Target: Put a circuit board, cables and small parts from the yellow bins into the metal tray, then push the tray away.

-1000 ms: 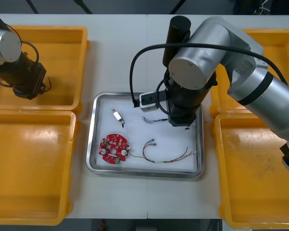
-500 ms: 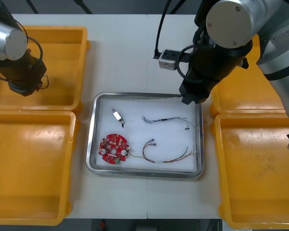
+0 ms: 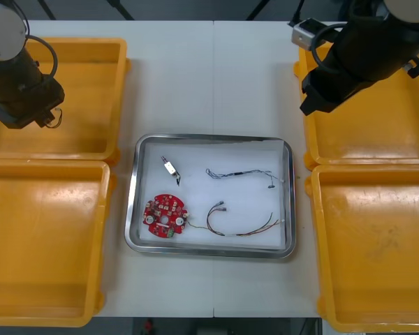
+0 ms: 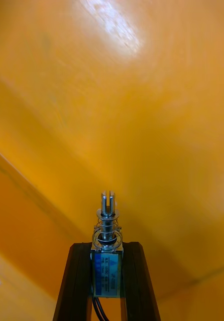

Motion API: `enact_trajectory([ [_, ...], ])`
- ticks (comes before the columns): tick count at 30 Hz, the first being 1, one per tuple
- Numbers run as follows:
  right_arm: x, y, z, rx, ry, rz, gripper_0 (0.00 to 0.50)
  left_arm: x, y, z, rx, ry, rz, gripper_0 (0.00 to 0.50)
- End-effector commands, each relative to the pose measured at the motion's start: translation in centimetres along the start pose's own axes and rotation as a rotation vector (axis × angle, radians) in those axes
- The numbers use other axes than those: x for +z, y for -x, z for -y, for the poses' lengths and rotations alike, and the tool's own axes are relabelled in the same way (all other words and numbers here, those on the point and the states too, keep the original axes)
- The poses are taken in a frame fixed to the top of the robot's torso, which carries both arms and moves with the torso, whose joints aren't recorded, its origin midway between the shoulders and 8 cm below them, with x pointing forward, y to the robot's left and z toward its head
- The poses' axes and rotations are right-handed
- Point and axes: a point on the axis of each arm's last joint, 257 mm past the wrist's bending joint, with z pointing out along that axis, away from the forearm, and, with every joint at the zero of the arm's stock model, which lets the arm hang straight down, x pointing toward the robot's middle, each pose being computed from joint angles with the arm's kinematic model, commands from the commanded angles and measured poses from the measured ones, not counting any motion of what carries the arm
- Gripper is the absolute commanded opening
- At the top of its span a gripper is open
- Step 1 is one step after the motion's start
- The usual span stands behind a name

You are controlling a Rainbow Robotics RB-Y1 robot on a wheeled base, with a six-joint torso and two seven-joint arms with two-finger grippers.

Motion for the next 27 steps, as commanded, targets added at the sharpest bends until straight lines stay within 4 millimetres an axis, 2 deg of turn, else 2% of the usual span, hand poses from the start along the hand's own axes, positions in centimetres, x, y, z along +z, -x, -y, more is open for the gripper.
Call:
enact_trajectory([
  [1,-2.8,-0.6,3.5,0.187,-0.043,0.053,0.5,-4.8,0.9,1.5,-0.064,-0.065,0.028,0.0],
  [10,-4.1,-2.9,7.1,0.447,-0.065,0.072,0.5,-8.1,-3.0,3.7,-0.033,-0.14,0.002,0.0],
  [18,-4.0,-6.5,9.2,0.62,-0.101,0.066,0.5,-10.3,-8.2,6.3,-0.014,-0.213,-0.023,0.0],
  [22,-3.9,-8.1,9.7,0.681,-0.113,0.067,0.5,-10.6,-11.0,7.7,-0.013,-0.239,-0.038,0.0],
  [27,-4.1,-10.0,10.1,0.729,-0.135,0.089,0.5,-9.5,-14.4,9.5,0.0,-0.244,-0.02,0.0],
])
